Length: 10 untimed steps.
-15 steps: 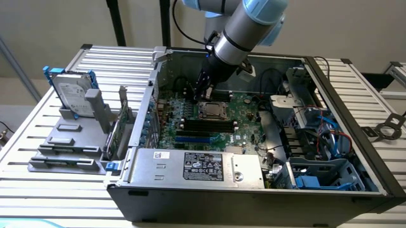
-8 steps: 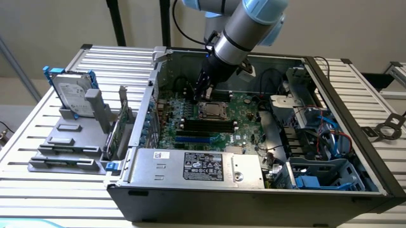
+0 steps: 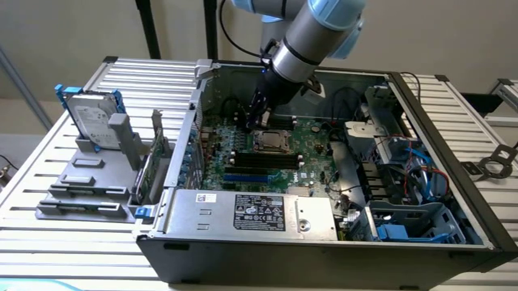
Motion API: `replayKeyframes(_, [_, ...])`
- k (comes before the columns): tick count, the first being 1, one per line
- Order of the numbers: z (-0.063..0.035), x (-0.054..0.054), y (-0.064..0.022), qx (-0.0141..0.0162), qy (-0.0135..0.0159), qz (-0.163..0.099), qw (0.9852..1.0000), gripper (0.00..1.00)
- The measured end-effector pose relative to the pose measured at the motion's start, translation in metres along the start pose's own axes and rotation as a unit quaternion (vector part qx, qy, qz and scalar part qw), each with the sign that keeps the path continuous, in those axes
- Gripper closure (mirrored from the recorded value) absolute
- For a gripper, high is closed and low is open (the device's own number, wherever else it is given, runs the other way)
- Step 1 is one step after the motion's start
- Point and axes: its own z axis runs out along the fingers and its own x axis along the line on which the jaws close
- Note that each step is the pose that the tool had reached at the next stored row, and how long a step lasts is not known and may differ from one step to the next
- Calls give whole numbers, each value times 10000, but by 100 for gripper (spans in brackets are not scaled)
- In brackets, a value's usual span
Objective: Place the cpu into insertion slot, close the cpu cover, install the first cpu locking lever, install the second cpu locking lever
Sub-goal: 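Install the first cpu locking lever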
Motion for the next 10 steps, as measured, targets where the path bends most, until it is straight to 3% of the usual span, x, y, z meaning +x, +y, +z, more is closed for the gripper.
replayKeyframes(6, [-167, 5, -160, -2, 9, 8, 10000, 89])
replayKeyframes(10, [-173, 5, -212, -7, 60, 88, 9999, 89])
